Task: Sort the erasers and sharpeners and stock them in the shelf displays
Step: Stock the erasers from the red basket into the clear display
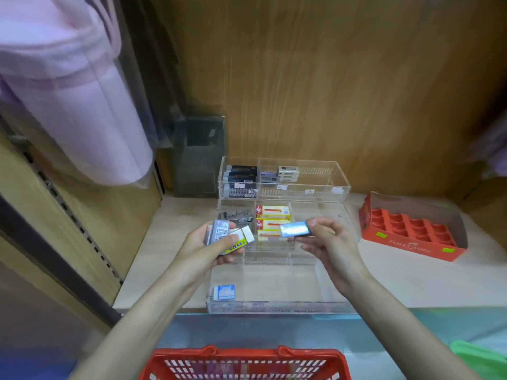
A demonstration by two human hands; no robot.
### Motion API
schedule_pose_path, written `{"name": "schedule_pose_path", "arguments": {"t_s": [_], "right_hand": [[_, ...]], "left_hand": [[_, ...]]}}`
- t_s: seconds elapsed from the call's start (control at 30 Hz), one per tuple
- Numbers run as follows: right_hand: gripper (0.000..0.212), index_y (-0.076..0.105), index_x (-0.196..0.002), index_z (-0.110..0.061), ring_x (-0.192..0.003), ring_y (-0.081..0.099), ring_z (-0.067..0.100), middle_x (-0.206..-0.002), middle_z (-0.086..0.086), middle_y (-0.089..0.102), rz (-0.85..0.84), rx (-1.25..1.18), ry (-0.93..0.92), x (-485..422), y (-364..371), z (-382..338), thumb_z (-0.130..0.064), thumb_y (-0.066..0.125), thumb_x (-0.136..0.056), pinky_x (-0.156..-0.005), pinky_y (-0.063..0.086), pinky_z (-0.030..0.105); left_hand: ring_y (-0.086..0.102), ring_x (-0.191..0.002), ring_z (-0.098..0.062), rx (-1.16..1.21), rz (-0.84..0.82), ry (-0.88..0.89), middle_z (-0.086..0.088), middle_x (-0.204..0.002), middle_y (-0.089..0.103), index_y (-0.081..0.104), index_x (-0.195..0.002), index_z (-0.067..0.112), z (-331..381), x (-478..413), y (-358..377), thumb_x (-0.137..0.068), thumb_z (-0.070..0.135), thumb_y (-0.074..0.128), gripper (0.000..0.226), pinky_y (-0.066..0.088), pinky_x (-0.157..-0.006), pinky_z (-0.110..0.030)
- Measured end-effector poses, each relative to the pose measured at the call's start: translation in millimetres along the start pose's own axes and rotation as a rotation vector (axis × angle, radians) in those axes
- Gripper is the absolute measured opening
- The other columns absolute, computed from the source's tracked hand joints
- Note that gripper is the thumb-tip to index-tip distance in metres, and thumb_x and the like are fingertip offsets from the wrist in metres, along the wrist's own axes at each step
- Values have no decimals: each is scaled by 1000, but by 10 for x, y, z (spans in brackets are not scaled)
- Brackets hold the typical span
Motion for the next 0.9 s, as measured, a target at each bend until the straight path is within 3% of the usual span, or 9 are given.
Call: {"name": "schedule_pose_path", "arguments": {"t_s": [0.1,0.2,0.3,0.37,0.43,0.5,0.6,0.8,0.9], "right_hand": [[10,55,-92,-11,-69,69,11,-86,9,69,126,36,-59,-139,-353,-159,-19,61,-91,-55,50,19],[11,56,-84,-13,-74,69,16,-86,9,68,145,147,-195,-345,-542,-375,-19,65,-88,-55,51,19],[7,66,-86,-12,-71,62,15,-80,7,65,-30,716,-386,-625,-436,-527,-18,68,-85,-56,49,22],[14,70,-96,-15,-80,60,14,-89,3,66,-262,1193,-444,-782,-249,-454,-22,67,-85,-70,47,27],[23,69,-108,-15,-88,56,11,-101,1,66,-452,1463,-423,-880,-113,-289,-22,65,-87,-75,39,21],[28,66,-116,-12,-90,53,8,-111,2,65,-531,1476,-360,-946,-40,-175,-14,64,-88,-73,34,14],[38,59,-124,-11,-104,56,16,-121,4,61,-478,1447,-321,-1027,-82,-168,-8,64,-87,-83,39,17],[29,61,-110,-13,-98,55,23,-109,7,63,-418,1710,-327,-1105,-226,-110,-23,68,-84,-75,40,29],[20,59,-108,-16,-102,56,27,-114,7,59,-313,1841,-345,-1150,-253,-144,-15,61,-87,-74,40,30]], "left_hand": [[70,-70,-19,-5,-21,-7,-8,-87,71,60,-101,9,-42,-76,202,-86,1,61,17,51,-53,-19],[70,-68,-17,-5,-38,-6,-5,-83,72,61,-97,11,-65,-132,362,-86,1,61,15,51,-51,-18],[70,-68,-17,-9,-43,-7,-4,-82,73,61,-97,12,-84,-149,430,-86,1,62,15,51,-50,-18],[70,-68,-17,-16,-46,-5,-3,-83,73,61,-98,11,-93,-144,424,-85,1,62,16,51,-51,-19],[70,-68,-18,-24,-38,-9,-5,-84,73,61,-100,10,-105,-142,384,-85,1,62,17,52,-51,-20],[70,-69,-20,-27,-30,-13,-6,-84,73,61,-101,9,-117,-143,341,-86,1,62,17,52,-52,-20],[70,-69,-19,-37,-26,-18,-7,-84,73,61,-101,9,-140,-146,292,-85,2,62,18,54,-55,-20],[70,-70,-20,-32,-29,-21,-7,-83,74,61,-99,10,-174,-150,309,-85,2,62,16,53,-53,-19],[71,-68,-19,-27,-39,-24,-6,-81,74,61,-99,9,-196,-149,345,-85,0,61,16,52,-51,-18]]}}
Point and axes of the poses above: each hand's wrist, its own x-axis away from the middle knuckle, its own y-axis out of the palm, z = x × y, the point moved 5 cm from there along -x, towards the middle knuckle
